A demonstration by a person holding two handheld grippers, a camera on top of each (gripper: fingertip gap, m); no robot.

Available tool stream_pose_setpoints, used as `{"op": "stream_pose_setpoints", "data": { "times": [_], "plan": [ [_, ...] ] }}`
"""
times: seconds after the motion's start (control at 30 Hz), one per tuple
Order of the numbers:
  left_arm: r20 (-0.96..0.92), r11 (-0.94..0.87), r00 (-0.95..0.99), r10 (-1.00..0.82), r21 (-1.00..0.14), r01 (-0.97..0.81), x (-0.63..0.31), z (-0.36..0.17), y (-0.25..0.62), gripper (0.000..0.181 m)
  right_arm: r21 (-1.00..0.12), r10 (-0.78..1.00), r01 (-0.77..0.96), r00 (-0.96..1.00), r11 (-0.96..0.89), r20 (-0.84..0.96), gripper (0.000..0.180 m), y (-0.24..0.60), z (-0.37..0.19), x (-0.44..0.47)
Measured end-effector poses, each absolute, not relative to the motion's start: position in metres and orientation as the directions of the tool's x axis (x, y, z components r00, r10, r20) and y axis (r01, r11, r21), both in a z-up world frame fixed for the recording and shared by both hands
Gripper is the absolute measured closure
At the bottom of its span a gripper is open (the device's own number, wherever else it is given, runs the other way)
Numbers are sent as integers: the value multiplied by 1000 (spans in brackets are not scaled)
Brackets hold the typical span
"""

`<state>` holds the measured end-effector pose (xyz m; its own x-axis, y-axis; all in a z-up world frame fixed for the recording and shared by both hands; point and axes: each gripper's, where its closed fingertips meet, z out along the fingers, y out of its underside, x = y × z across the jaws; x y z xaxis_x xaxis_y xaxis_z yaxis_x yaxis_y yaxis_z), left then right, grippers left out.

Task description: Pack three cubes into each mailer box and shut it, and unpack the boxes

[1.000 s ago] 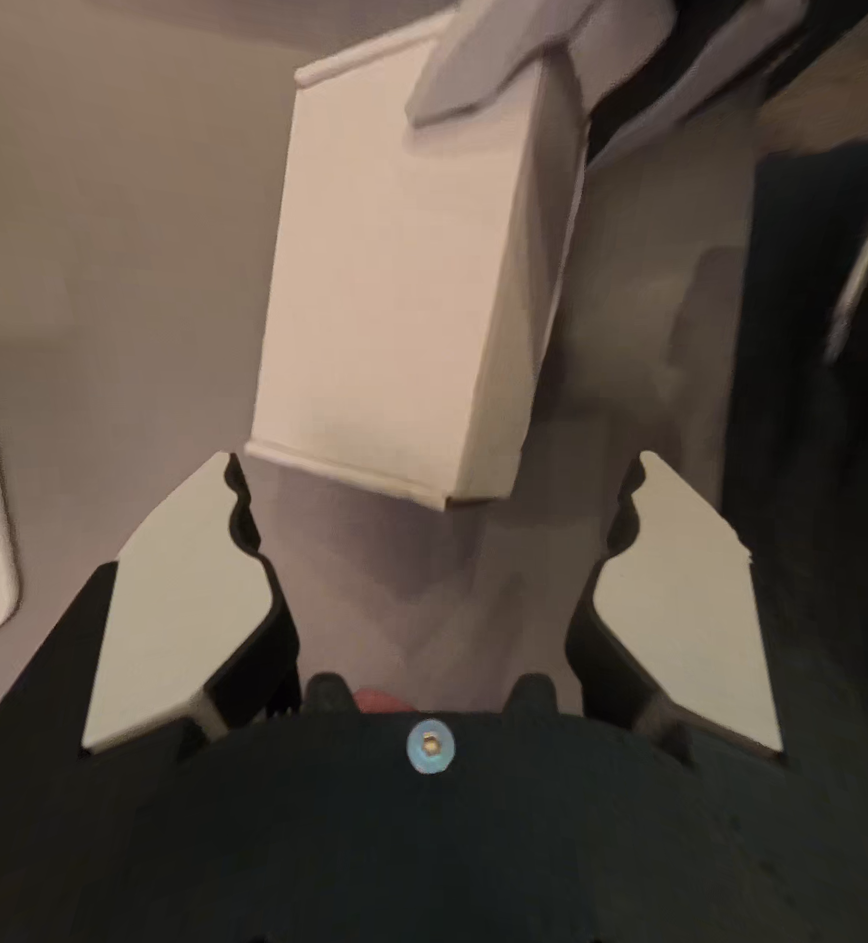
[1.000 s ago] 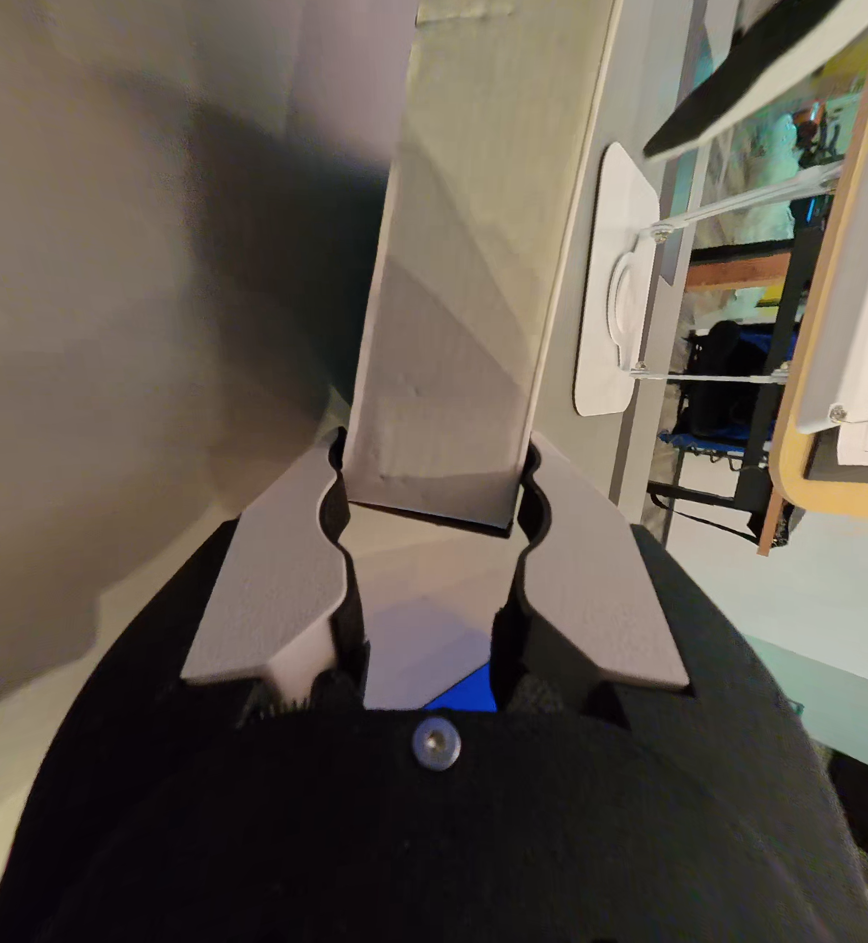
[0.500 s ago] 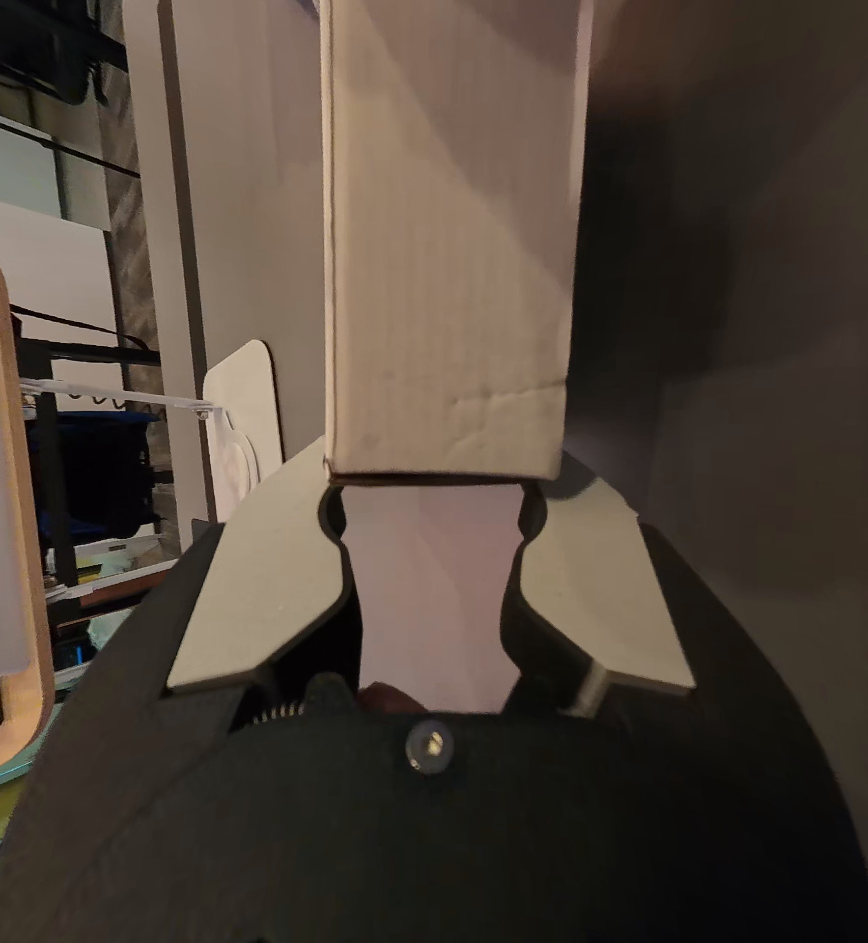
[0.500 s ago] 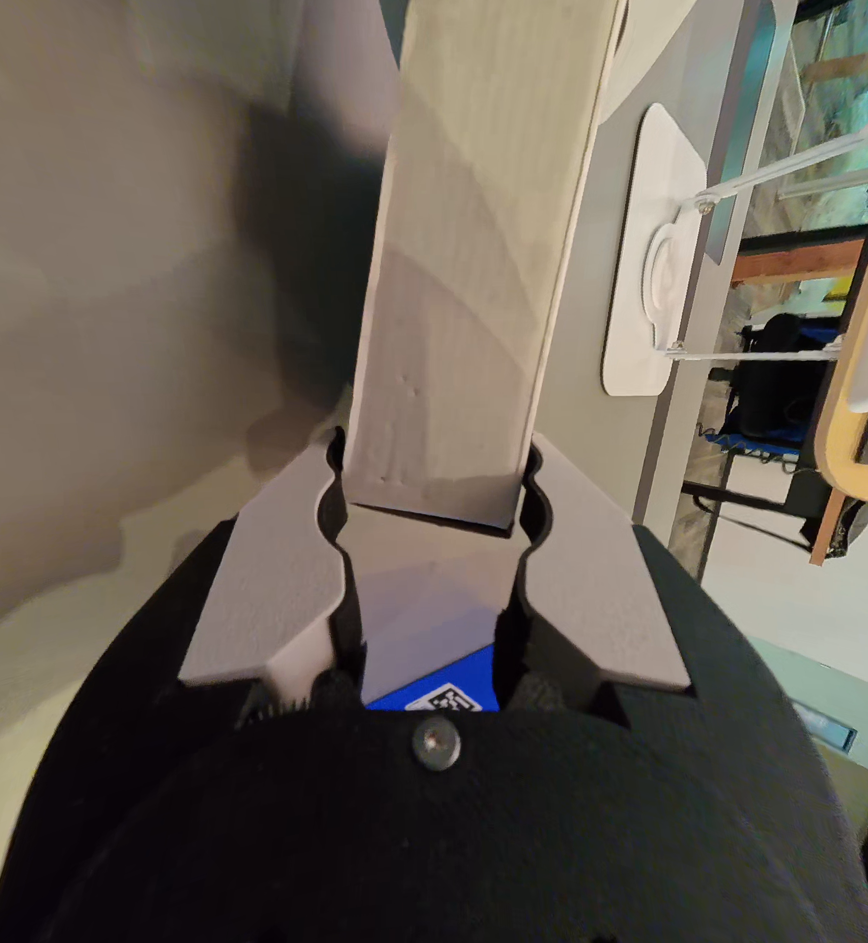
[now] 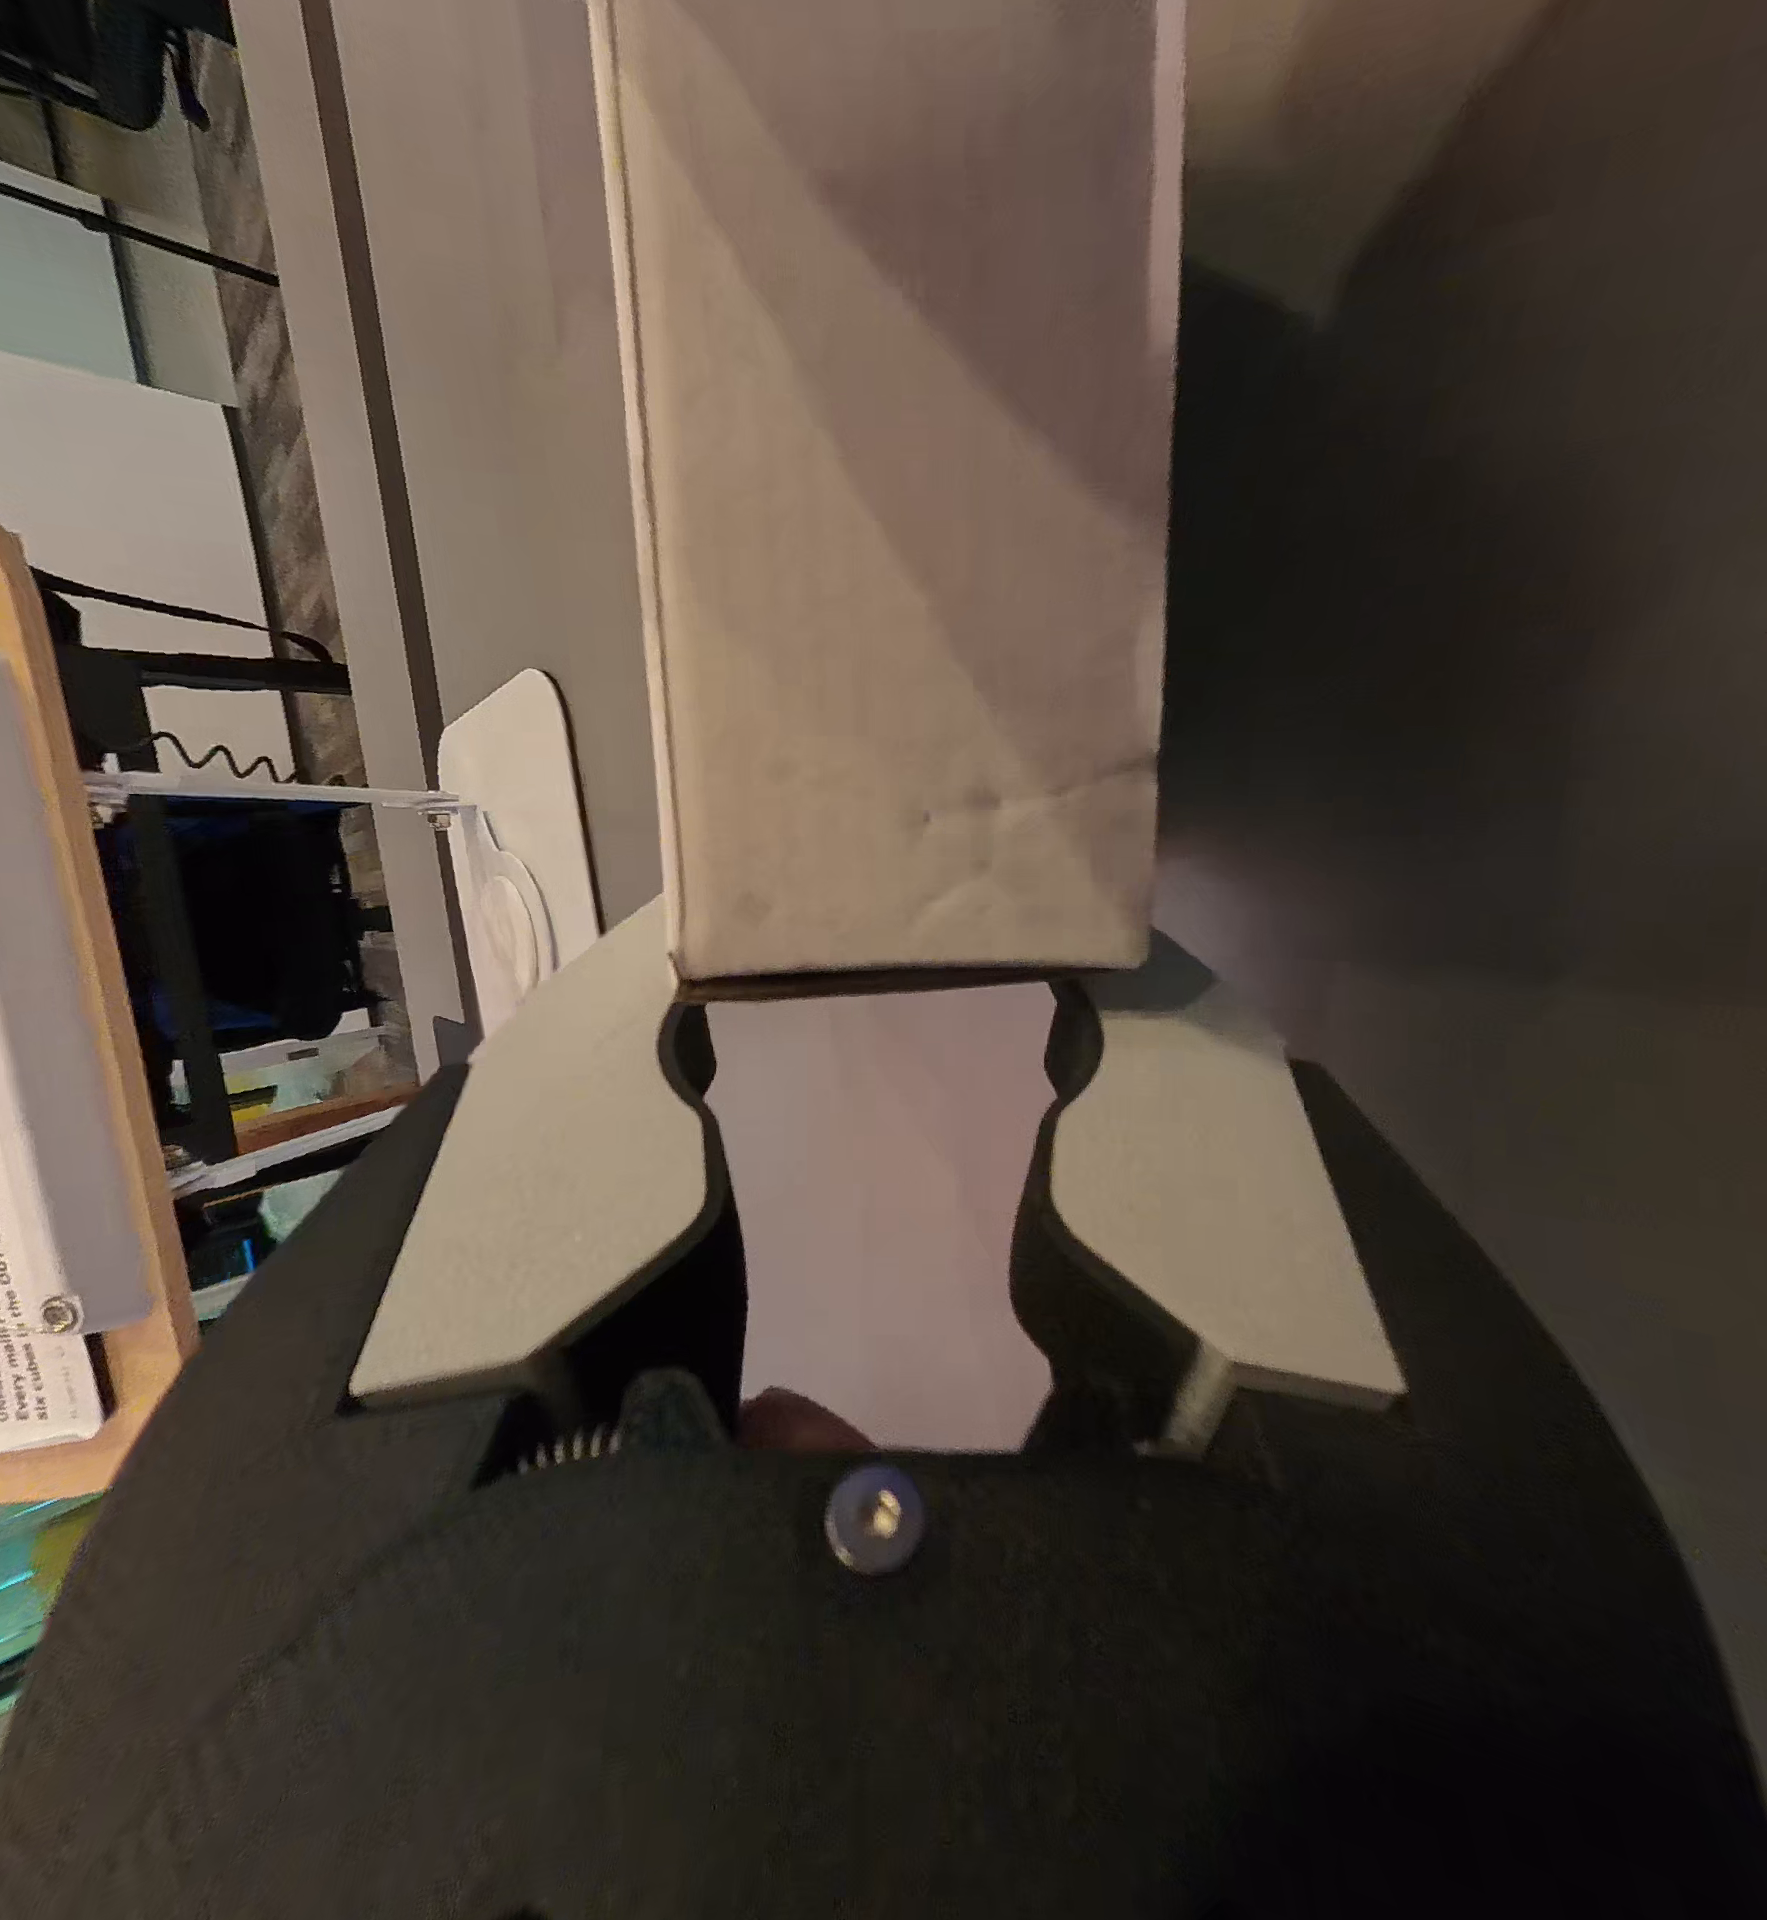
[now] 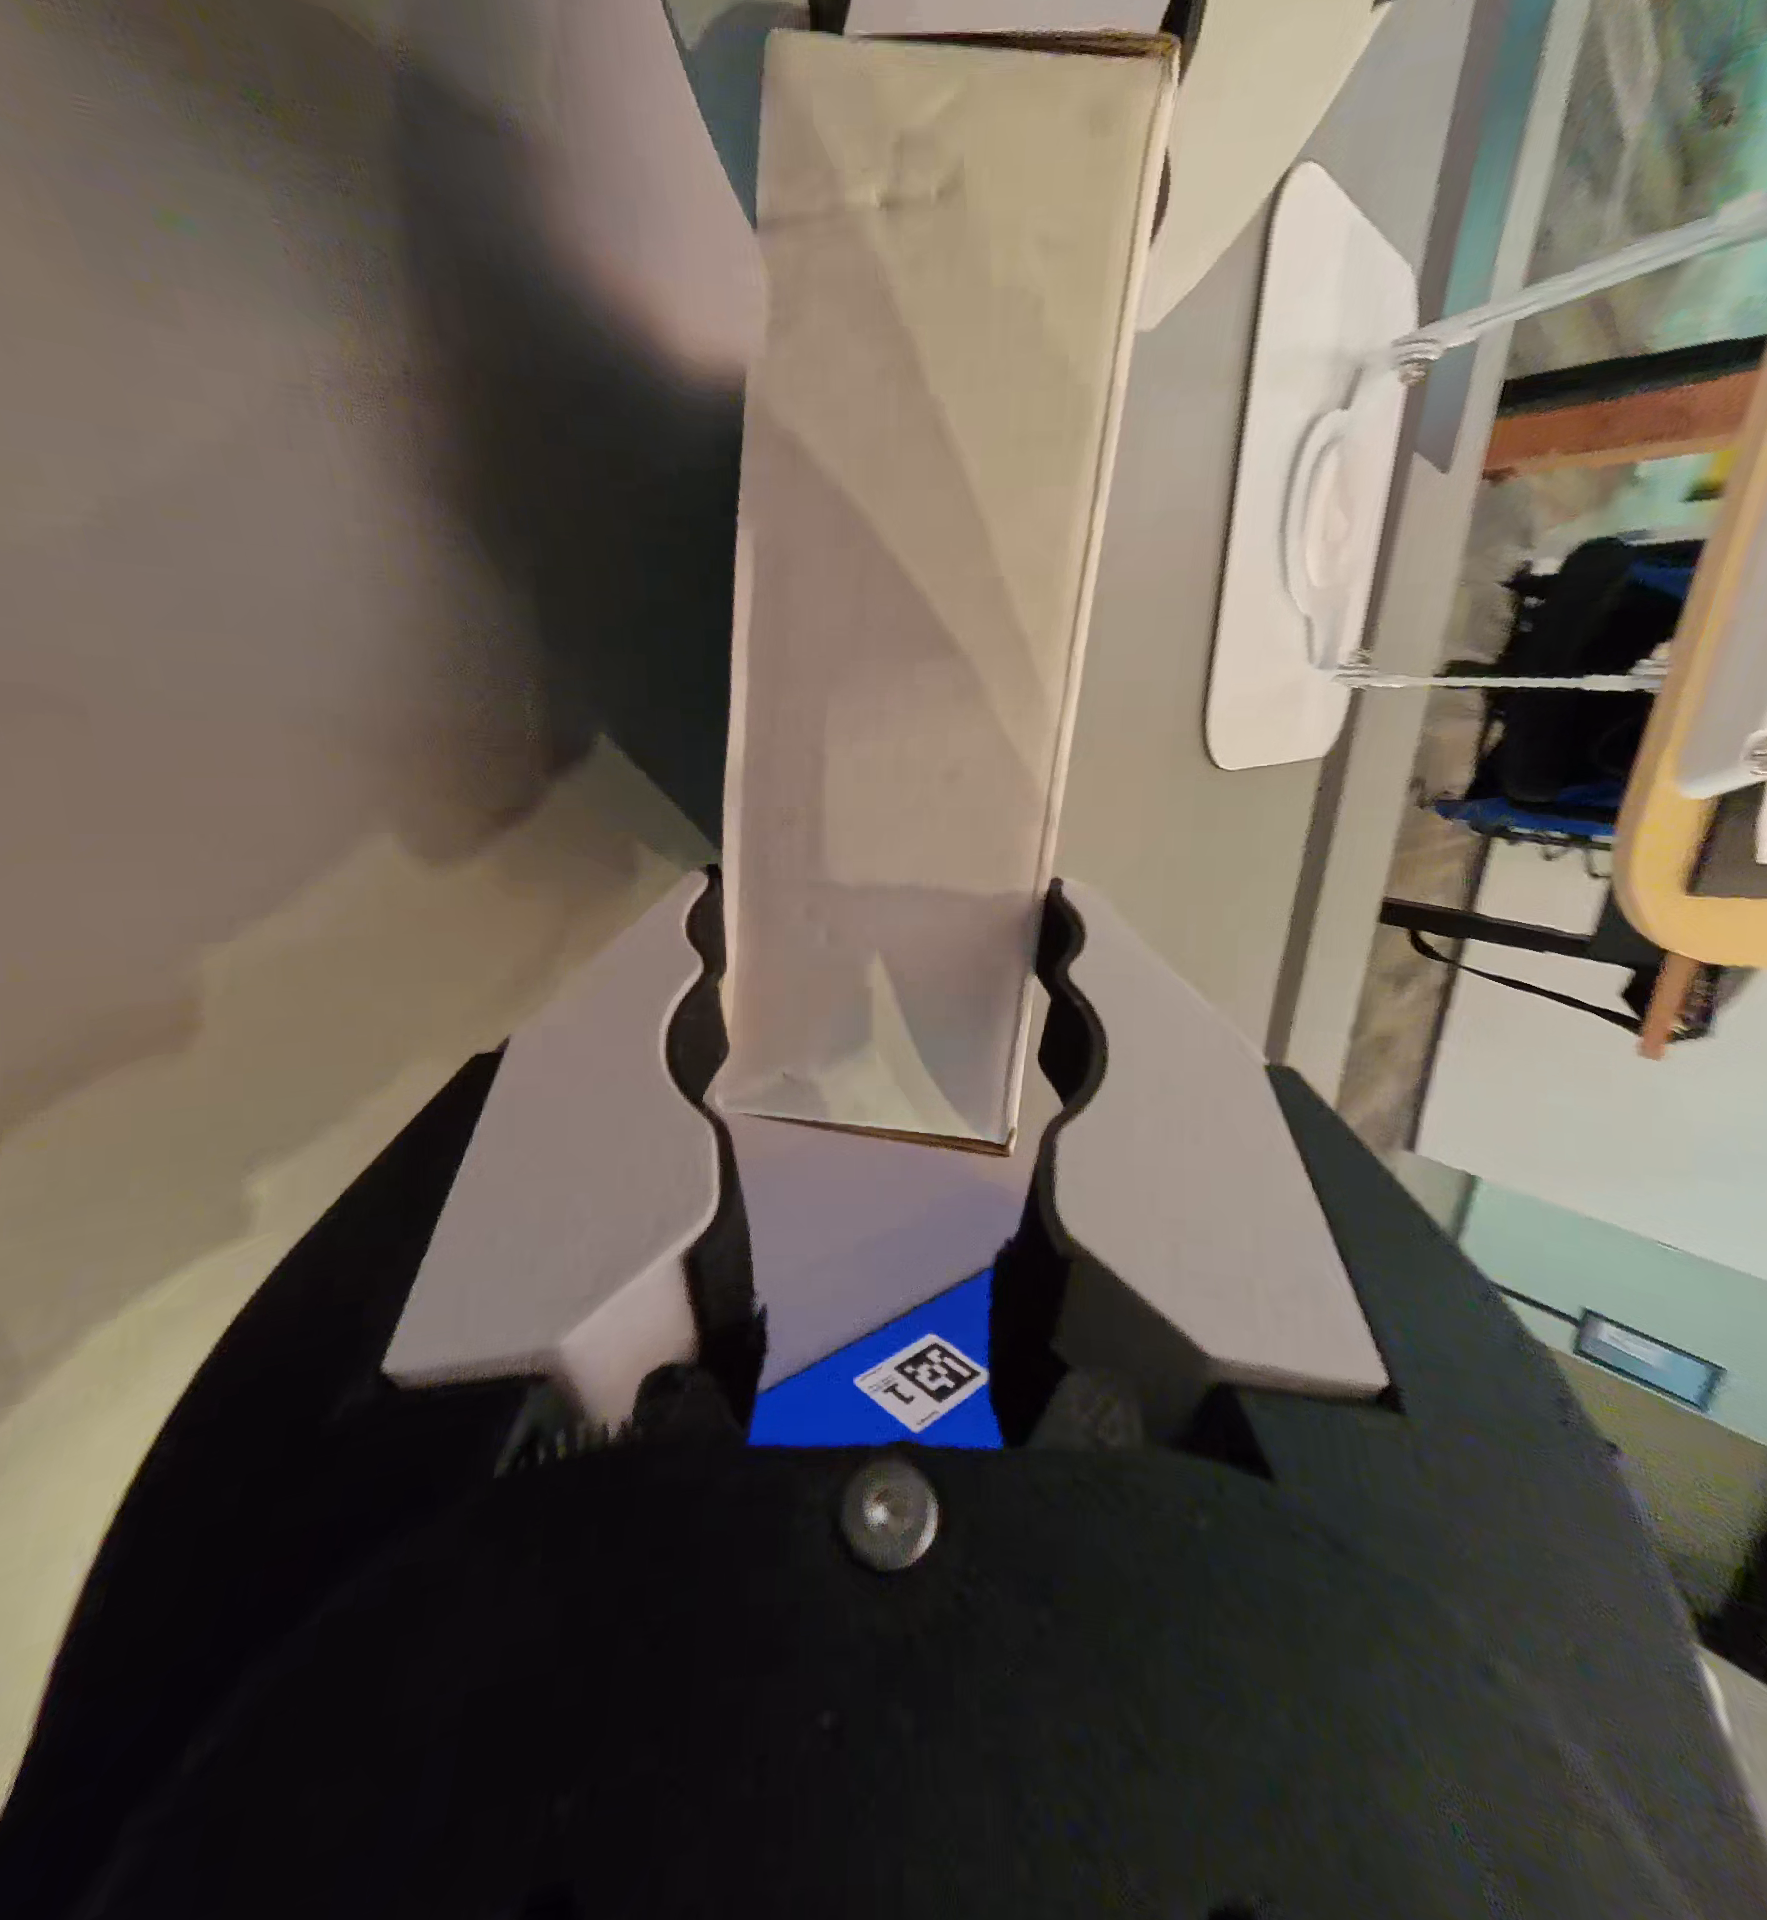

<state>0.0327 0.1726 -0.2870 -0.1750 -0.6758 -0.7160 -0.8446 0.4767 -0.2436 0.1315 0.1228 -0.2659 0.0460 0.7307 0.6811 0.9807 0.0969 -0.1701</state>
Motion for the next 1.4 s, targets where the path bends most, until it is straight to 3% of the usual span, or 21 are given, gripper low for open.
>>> {"op": "stream_pose_setpoints", "data": {
  "times": [0.37, 0.4, 0.47, 0.53, 0.57, 0.6, 0.77, 1.0, 1.33, 1.4],
  "plan": [
    [-765, 508, -191, -616, -200, -838, 37, -288, 168, 120, -425, 934, 904, 187, -42, 304, 125, 107, -259, 131],
    [-780, 528, -223, -585, -158, -835, 36, -291, 168, 119, -467, 952, 880, 211, -86, 222, 148, 104, -254, 128],
    [-818, 556, -239, -523, -115, -823, 38, -292, 167, 119, -507, 967, 850, 229, -140, 116, 152, 102, -253, 128],
    [-802, 545, -222, -554, -148, -825, 39, -291, 167, 119, -498, 959, 856, 240, -136, 150, 157, 106, -249, 131],
    [-791, 536, -222, -570, -153, -830, 40, -291, 166, 119, -465, 943, 875, 258, -135, 213, 141, 111, -247, 136],
    [-779, 529, -219, -587, -166, -832, 41, -290, 166, 119, -422, 920, 897, 270, -132, 285, 109, 116, -247, 141],
    [-718, 490, -211, -664, -204, -847, 42, -288, 167, 119, -263, 807, 964, 125, 39, 578, 86, 107, -250, 121],
    [-681, 470, -207, -702, -225, -854, 48, -287, 160, 119, -151, 671, 988, 95, 25, 735, 114, 127, -268, 117],
    [-706, 493, -200, -679, -237, -837, 51, -286, 160, 120, -381, 842, 925, 213, -10, 496, 120, 117, -264, 113],
    [-717, 497, -196, -669, -235, -835, 52, -285, 161, 120, -379, 853, 925, 205, -8, 481, 120, 118, -264, 115]
  ]
}}
